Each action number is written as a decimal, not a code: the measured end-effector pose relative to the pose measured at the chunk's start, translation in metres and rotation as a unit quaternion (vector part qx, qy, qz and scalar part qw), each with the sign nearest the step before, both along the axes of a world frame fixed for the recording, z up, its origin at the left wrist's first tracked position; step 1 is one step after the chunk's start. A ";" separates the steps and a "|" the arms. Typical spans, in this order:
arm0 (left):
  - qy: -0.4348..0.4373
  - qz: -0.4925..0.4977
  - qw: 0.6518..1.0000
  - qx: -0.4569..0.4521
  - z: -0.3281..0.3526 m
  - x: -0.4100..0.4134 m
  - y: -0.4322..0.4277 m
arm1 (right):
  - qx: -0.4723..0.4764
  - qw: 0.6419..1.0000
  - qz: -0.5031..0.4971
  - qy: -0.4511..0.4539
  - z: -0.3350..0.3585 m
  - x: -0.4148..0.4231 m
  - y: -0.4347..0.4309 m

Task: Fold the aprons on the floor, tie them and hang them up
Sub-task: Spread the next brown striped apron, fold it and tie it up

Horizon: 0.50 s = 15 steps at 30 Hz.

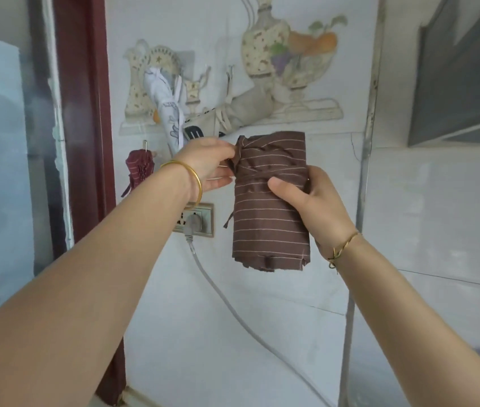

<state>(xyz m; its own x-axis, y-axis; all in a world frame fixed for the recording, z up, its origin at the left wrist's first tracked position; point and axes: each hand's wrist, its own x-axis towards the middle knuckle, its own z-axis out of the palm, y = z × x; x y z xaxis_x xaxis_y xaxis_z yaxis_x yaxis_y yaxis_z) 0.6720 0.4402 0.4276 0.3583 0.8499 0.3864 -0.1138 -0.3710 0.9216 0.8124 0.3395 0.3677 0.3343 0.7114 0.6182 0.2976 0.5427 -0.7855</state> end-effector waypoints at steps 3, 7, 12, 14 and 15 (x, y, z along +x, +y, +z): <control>-0.015 0.007 0.998 0.054 0.037 0.023 -0.008 | 0.033 0.999 -0.040 -0.009 0.030 0.017 -0.005; -0.025 0.042 0.988 0.144 0.083 0.049 -0.023 | 0.084 0.992 -0.090 -0.012 0.069 0.037 -0.009; -0.031 0.092 0.974 0.204 0.132 0.069 -0.023 | 0.129 0.983 -0.132 -0.008 0.112 0.049 -0.003; -0.009 0.118 0.968 0.222 0.141 0.076 -0.017 | 0.134 0.978 -0.158 -0.015 0.122 0.049 0.001; -0.007 0.128 0.965 0.227 0.144 0.082 -0.013 | 0.138 0.974 -0.178 -0.023 0.125 0.050 0.003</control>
